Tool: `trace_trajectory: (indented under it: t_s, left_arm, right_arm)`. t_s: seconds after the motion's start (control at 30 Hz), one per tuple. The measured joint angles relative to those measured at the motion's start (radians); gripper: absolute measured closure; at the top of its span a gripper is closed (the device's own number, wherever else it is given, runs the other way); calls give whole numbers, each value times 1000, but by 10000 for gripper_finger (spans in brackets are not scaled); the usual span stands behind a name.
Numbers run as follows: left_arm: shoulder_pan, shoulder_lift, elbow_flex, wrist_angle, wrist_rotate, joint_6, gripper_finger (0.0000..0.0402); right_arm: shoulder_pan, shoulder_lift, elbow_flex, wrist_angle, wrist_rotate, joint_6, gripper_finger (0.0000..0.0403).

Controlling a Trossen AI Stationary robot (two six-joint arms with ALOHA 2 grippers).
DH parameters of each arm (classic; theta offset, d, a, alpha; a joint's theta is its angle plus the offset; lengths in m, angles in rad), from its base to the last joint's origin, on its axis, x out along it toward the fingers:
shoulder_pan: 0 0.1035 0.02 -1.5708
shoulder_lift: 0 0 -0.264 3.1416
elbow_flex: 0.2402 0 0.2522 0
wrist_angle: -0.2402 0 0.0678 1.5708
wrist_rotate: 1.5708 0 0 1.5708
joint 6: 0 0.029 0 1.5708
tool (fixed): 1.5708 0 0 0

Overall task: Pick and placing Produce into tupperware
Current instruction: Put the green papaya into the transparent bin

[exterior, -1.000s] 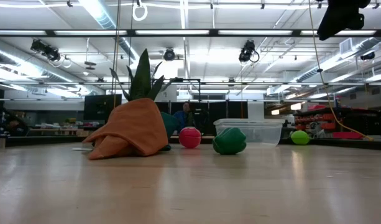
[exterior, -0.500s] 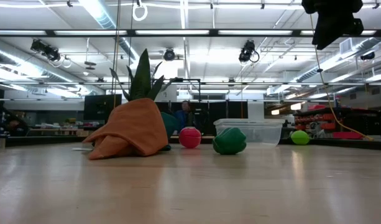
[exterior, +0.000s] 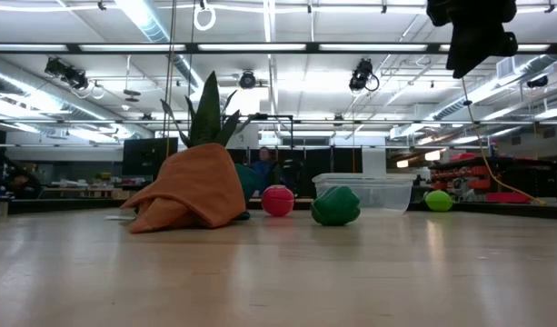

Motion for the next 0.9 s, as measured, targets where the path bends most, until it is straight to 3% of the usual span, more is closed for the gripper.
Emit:
trace_trajectory:
  t_s: [0.23,0.47,0.9]
  left_arm:
    - [12,84,-1,29,43,8,62]
    - [41,170,-1,132,129,36,58]
    - [75,264,-1,203,132,51,58]
  right_arm:
    - [0,0,0,-1,1,-11,316]
    - [0,0,0,-1,2,-28,316]
    - [-1,0,0,6,2,-28,316]
